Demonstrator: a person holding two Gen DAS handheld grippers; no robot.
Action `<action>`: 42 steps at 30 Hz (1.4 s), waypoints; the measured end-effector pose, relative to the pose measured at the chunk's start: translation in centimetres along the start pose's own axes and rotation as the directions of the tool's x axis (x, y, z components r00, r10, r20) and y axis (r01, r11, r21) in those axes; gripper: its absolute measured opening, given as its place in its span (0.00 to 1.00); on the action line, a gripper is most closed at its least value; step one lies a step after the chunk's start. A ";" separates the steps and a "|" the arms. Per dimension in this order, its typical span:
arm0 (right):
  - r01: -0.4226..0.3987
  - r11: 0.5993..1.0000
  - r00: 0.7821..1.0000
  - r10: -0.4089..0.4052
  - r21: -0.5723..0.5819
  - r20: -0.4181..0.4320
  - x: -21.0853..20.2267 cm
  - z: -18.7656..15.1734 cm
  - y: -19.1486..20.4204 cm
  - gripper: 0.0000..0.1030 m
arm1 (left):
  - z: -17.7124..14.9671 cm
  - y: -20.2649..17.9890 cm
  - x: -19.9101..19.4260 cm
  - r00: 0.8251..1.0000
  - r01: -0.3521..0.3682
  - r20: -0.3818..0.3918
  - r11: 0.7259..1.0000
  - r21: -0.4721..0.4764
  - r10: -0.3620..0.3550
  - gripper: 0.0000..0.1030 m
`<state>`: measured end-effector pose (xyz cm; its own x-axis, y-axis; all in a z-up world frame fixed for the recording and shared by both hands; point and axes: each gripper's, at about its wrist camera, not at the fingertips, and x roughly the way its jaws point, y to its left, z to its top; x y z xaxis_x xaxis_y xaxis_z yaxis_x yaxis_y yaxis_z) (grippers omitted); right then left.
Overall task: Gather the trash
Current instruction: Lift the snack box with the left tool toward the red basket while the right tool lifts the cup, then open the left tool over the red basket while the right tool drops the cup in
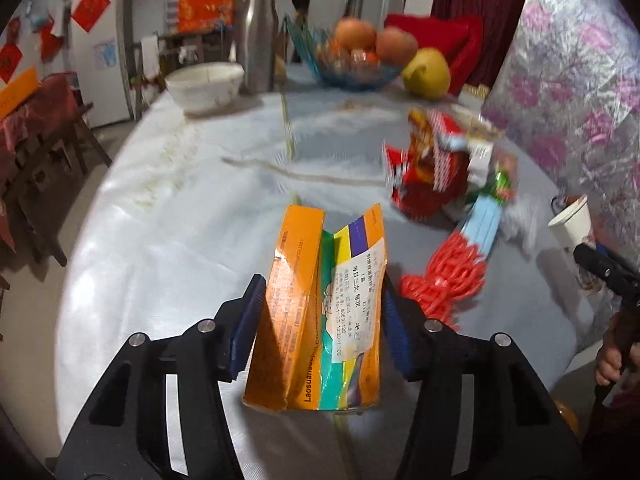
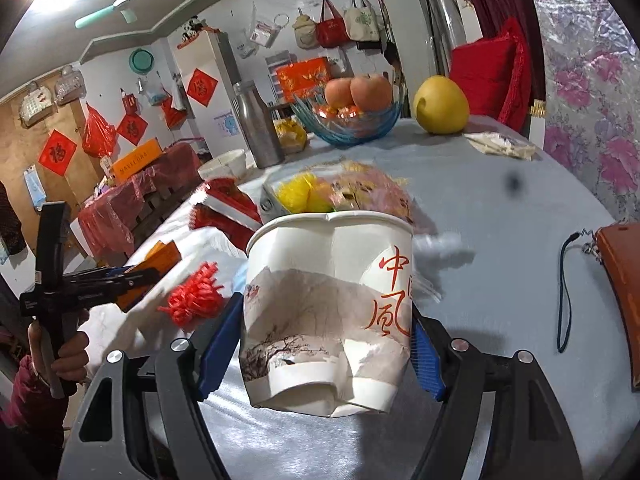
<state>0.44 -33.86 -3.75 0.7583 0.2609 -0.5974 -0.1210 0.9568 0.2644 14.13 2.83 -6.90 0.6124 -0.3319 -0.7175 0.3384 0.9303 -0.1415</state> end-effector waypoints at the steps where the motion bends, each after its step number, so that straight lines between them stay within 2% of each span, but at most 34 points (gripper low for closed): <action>1: -0.004 1.000 1.000 0.004 -0.002 0.006 -0.3 0.2 0.1 0.72 | 0.2 0.2 -1.0 1.000 0.005 0.018 1.000 -0.010 -0.004 0.53; 7: -0.029 0.999 0.999 0.030 -0.017 0.042 -1.7 1.0 1.3 0.72 | 0.9 3.3 -6.6 0.991 -0.073 0.110 0.995 -0.062 0.080 0.53; 11: -0.058 0.998 0.997 0.059 -0.023 0.048 -2.2 1.5 2.2 0.72 | 0.3 6.8 -10.2 0.982 -0.124 0.130 0.984 -0.128 0.140 0.53; 14: -0.078 0.995 0.995 0.081 -0.056 0.054 -2.4 2.0 3.7 0.72 | -0.9 9.3 -13.1 0.967 -0.191 0.137 0.967 -0.166 0.215 0.53; 19: -0.134 0.986 0.990 0.137 -0.095 0.035 -1.9 2.7 6.8 0.72 | -4.6 13.8 -17.3 0.936 -0.300 0.111 0.924 -0.237 0.333 0.53; 23: -0.191 0.974 0.981 0.193 -0.118 -0.001 -1.1 3.1 9.6 0.72 | -9.0 18.0 -18.7 0.924 -0.355 0.031 0.882 -0.310 0.382 0.53; 27: -0.253 0.955 0.967 0.247 -0.153 -0.059 0.2 3.2 13.6 0.72 | -13.9 21.7 -18.5 0.925 -0.366 -0.052 0.847 -0.385 0.376 0.54; 31: -0.288 0.936 0.957 0.273 -0.201 -0.103 1.1 3.0 17.6 0.72 | -18.2 25.2 -16.6 0.930 -0.365 -0.137 0.811 -0.457 0.341 0.54; 35: -0.328 0.913 0.942 0.299 -0.243 -0.151 1.8 2.7 21.7 0.72 | -20.6 27.0 -14.6 0.938 -0.347 -0.195 0.799 -0.491 0.287 0.58; 36: -0.336 0.909 0.939 0.303 -0.248 -0.162 2.0 2.5 22.6 0.72 | -21.0 27.3 -14.3 0.941 -0.339 -0.201 0.800 -0.495 0.274 0.60; 38: -0.357 0.898 0.930 0.315 -0.259 -0.189 2.3 2.2 24.3 0.72 | -21.6 27.9 -14.0 0.946 -0.323 -0.207 0.795 -0.514 0.250 0.77; 40: -0.379 0.885 0.919 0.327 -0.271 -0.220 2.9 1.7 26.1 0.72 | -22.3 28.5 -14.3 0.949 -0.315 -0.200 0.784 -0.535 0.245 0.82; 42: -0.400 0.871 0.908 0.336 -0.285 -0.250 3.3 1.2 27.9 0.72 | -22.6 29.1 -14.7 0.955 -0.297 -0.193 0.776 -0.557 0.227 0.82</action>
<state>0.36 -6.46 2.57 0.4882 0.5903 -0.6428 -0.5913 0.7655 0.2539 -1.18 38.28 -15.93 0.5237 -0.0756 -0.8485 -0.3172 0.9072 -0.2765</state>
